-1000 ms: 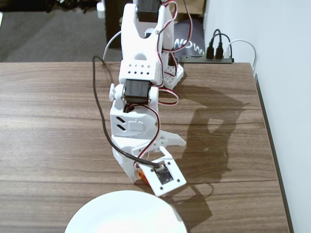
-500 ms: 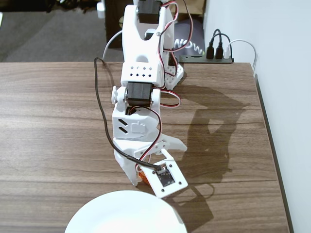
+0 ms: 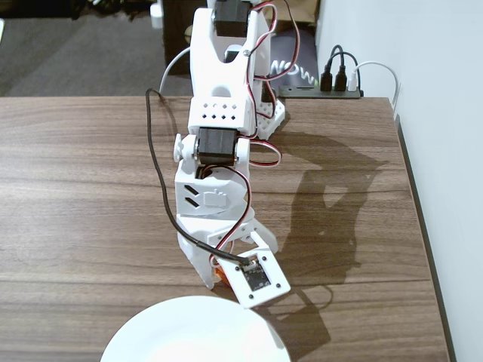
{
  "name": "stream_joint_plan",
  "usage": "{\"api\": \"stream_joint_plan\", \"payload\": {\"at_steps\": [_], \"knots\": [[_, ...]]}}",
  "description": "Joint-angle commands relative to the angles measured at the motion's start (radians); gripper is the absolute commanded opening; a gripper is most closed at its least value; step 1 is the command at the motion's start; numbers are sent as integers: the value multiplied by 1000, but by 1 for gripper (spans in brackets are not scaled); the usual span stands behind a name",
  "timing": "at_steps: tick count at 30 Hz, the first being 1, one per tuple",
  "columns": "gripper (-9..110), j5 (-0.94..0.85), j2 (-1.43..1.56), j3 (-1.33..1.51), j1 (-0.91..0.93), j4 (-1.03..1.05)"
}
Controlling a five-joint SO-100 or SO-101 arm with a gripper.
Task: Grasp a lego block and put it on the plate.
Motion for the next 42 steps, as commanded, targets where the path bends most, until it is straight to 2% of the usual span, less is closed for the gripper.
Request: {"api": "stream_joint_plan", "payload": {"at_steps": [1, 5, 8, 25, 31, 34, 42], "knots": [[33, 12, 8, 0, -14, 11], [31, 20, 8, 3, -15, 11], [24, 26, 9, 3, -15, 11], [20, 49, 9, 11, -2, 9], [14, 63, 15, 14, 2, 11], [8, 72, 15, 17, 0, 11], [4, 92, 20, 20, -5, 3]]}}
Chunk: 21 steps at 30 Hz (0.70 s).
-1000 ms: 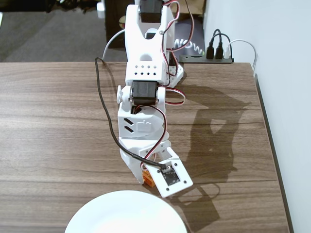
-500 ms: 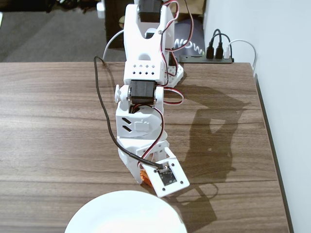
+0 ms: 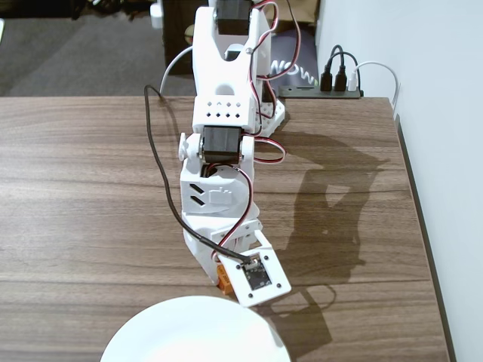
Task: Grasp a lego block and put it on the plate.
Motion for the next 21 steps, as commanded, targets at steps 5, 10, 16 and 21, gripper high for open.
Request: {"api": "stream_joint_plan", "payload": {"at_steps": [5, 10, 16, 21], "knots": [[4, 8, 18, 2, 6, -9], [4, 28, 43, -5, 6, -25], [4, 80, 106, -32, 12, -26], [4, 155, 166, -37, 20, -60]]}}
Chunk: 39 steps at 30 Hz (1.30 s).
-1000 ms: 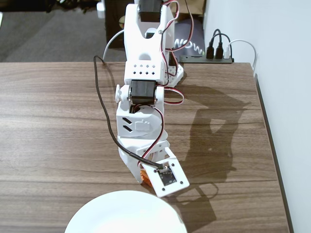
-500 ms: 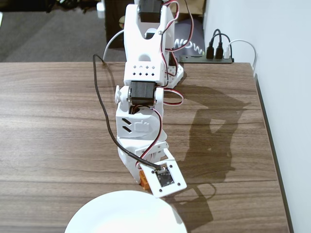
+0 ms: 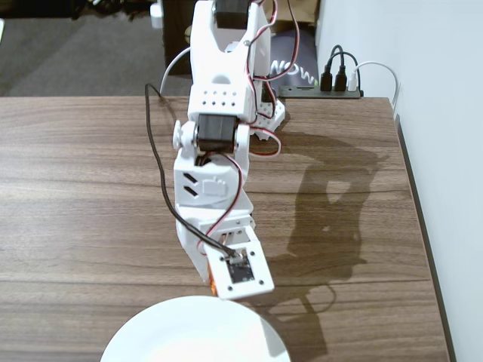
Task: Grasp a lego block and put it on the plate.
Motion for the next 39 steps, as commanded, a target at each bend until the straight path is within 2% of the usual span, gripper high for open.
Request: {"api": "stream_joint_plan", "payload": {"at_steps": [1, 18, 39], "knots": [[4, 43, 83, -41, 5, -25], [4, 290, 135, -201, 14, -160], [4, 399, -163, -495, 46, -63]]}}
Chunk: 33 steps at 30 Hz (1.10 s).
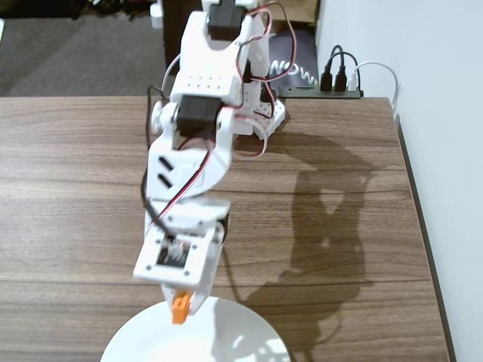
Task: Grasp a lego block and put it on the plate.
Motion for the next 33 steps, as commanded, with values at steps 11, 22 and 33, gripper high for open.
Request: {"api": "stream_joint_plan", "payload": {"at_steps": [11, 22, 33], "knots": [[4, 84, -114, -84, 8, -3], [5, 190, -144, -123, -9, -41], [5, 311, -166, -155, -34, -69]]}}
